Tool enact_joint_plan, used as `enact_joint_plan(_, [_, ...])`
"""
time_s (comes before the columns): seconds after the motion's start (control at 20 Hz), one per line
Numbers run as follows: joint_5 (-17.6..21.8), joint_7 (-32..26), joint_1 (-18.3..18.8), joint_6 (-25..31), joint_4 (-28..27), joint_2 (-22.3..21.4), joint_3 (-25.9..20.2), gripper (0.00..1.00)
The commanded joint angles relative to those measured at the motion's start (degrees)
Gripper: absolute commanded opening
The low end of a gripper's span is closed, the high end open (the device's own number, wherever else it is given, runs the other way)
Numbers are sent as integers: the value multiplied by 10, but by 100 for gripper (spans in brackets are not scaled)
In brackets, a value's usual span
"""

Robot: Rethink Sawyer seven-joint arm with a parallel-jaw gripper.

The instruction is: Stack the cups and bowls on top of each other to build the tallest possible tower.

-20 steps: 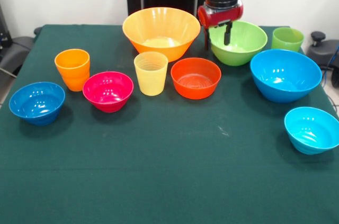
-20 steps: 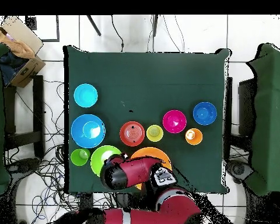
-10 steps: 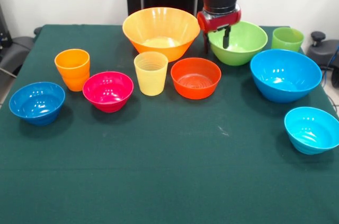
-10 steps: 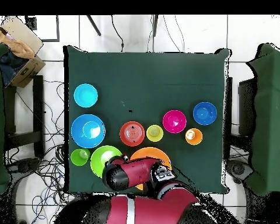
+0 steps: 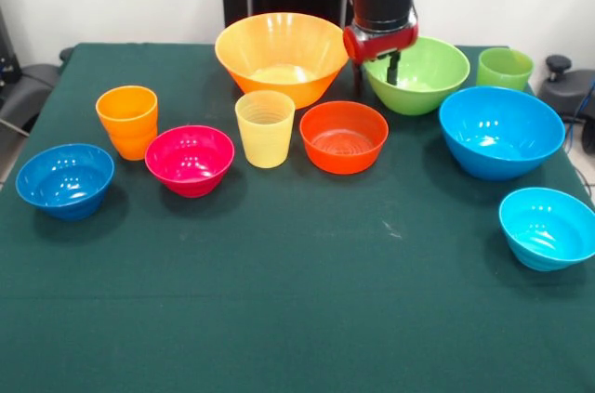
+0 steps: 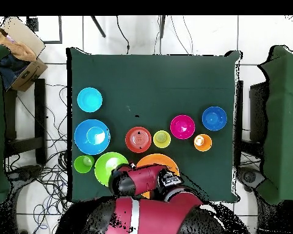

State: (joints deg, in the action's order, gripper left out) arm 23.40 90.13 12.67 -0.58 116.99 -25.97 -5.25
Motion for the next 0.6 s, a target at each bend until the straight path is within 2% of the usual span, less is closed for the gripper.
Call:
enact_joint_plan(0.05, [15, 52, -27, -20, -101, 57, 0, 100])
enact_joint_plan(0.3, [25, 53, -24, -50, -120, 91, -3, 100])
enact_joint_plan(0.6, [26, 52, -18, -40, -112, 81, -10, 100])
